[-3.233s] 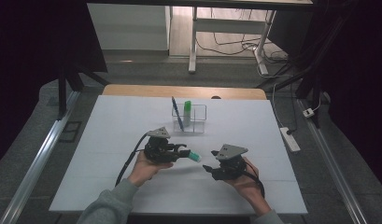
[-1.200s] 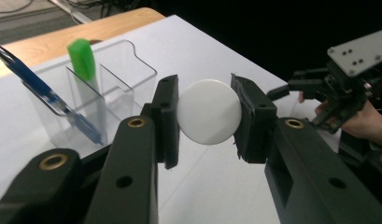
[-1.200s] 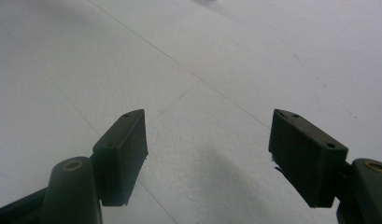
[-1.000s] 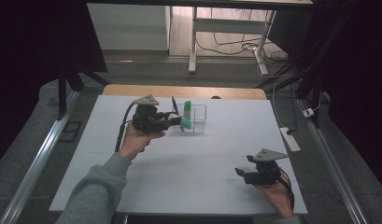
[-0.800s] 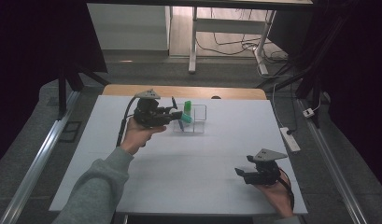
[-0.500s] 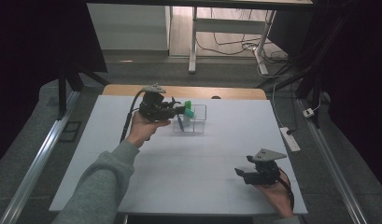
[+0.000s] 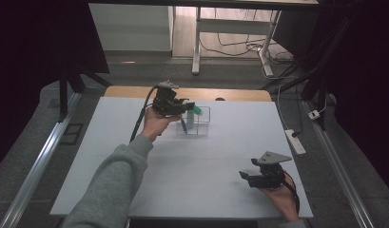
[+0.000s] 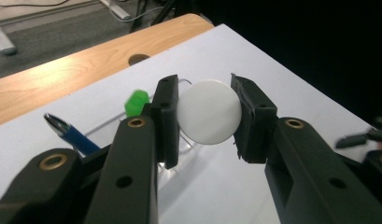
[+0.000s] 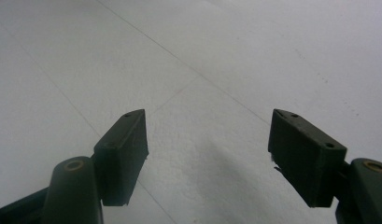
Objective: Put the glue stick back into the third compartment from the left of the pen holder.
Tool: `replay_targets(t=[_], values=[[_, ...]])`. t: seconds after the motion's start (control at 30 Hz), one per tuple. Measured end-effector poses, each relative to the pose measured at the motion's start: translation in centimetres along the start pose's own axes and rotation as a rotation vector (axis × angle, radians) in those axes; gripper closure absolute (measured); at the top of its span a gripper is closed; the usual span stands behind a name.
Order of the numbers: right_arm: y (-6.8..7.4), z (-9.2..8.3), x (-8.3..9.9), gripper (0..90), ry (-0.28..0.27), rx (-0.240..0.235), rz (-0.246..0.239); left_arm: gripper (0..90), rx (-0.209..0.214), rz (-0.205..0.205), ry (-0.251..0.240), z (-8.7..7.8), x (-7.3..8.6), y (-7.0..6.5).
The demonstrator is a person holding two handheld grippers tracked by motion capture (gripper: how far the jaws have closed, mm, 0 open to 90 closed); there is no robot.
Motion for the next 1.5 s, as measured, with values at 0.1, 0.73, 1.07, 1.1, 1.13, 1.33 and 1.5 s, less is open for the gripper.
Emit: replay_targets(t=[0.1,0.73,1.07,1.1,1.13,1.33,1.5], values=[[0.0,0.0,0.0,27.9,-0.004,0.003,0.0,64.0,-0.029,0.009,0.018,1.1,-0.3,0.3],[-0.1,0.1,0.2,28.0,0.006,-0.003,0.004,62.6,-0.029,0.007,0.057,4.9,0.4,-0.1],[-0.1,0.2,0.3,27.8,0.012,-0.001,0.001,41.0,0.007,0.034,0.0,3.4,-0.1,-0.7],[-0.1,0.2,0.2,27.8,0.01,-0.001,0.001,41.2,0.012,0.037,-0.001,3.3,0.1,-0.8],[0.0,0.2,0.2,27.8,0.009,0.0,0.002,41.2,0.005,0.043,-0.004,3.1,0.2,-0.8],[0.0,0.2,0.2,27.6,0.016,0.004,-0.003,43.1,0.022,0.073,-0.017,1.8,1.7,-1.3],[0.0,0.2,0.2,27.6,0.012,0.005,0.002,44.0,0.003,0.137,0.007,0.4,3.4,-1.5]])
Point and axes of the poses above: each handheld gripper's, and its own axes: z roughly forward along the jaws, x roughly out of its underside, y roughly to its left, the point moved 6 cm from there along z, roughly forward along the jaws, and after that the axes turned 1 degree about z, right-handed, at the moved point
